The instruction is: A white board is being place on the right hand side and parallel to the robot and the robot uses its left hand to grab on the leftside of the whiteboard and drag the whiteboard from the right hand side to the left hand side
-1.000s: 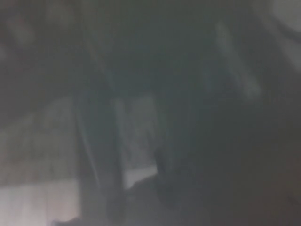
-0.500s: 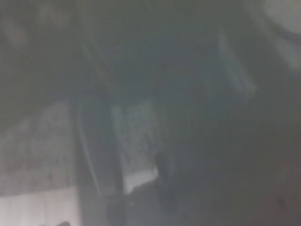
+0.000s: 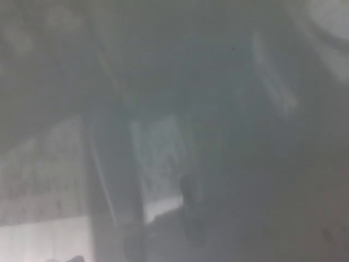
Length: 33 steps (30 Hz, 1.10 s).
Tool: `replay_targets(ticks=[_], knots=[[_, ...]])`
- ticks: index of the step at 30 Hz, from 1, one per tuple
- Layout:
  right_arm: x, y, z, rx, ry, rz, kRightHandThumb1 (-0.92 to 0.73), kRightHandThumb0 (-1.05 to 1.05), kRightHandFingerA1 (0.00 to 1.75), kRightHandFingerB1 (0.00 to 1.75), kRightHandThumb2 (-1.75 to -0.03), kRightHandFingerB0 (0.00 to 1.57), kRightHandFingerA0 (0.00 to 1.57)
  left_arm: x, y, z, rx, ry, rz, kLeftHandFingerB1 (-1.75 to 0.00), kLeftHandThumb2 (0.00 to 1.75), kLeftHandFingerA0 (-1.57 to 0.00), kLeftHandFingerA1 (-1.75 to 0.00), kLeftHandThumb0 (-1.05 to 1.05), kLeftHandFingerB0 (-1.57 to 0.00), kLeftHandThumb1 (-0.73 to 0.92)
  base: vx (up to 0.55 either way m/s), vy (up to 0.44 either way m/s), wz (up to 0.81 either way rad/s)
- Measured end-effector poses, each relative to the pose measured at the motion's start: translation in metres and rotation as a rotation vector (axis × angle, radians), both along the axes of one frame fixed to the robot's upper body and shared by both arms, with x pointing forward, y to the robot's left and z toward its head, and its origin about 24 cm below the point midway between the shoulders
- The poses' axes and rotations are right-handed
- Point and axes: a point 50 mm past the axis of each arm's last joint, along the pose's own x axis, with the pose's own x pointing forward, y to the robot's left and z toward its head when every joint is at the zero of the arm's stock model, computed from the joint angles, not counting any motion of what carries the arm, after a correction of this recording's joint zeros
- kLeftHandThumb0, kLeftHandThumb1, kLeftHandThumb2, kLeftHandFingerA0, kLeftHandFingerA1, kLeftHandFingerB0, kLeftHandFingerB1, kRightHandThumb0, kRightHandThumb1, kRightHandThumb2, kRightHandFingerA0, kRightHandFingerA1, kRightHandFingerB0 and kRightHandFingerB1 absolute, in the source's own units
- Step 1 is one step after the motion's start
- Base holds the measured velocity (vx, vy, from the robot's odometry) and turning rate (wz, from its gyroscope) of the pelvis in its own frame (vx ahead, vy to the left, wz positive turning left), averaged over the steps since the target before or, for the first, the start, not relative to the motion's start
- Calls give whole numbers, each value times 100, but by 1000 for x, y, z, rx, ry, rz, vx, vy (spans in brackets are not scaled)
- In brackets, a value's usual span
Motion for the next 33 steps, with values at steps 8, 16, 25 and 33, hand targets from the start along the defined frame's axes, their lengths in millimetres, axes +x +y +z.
replay_targets(ticks=[8,16,25,33], knots=[[-4,1,-1,-7,11,11,-76,-43,99,88,-72,70,98,-32,-12,-69,-235,-126,189,-8,101,0,-10,-87,0,70,0,0,0],[-13,2,-4,-8,33,10,-77,-40,97,86,-73,70,100,-117,-72,-186,-528,1,421,-8,98,0,-15,-80,0,68,0,0,0],[-11,3,-4,-5,28,14,-75,-41,99,89,-75,72,100,-166,-134,-241,-680,153,524,-8,93,0,-11,-77,0,64,-2,0,1],[-12,4,-4,-3,31,15,-78,-36,94,84,-72,69,99,-177,-189,-264,-704,267,491,-13,74,-5,-28,-45,-2,58,0,0,0]])
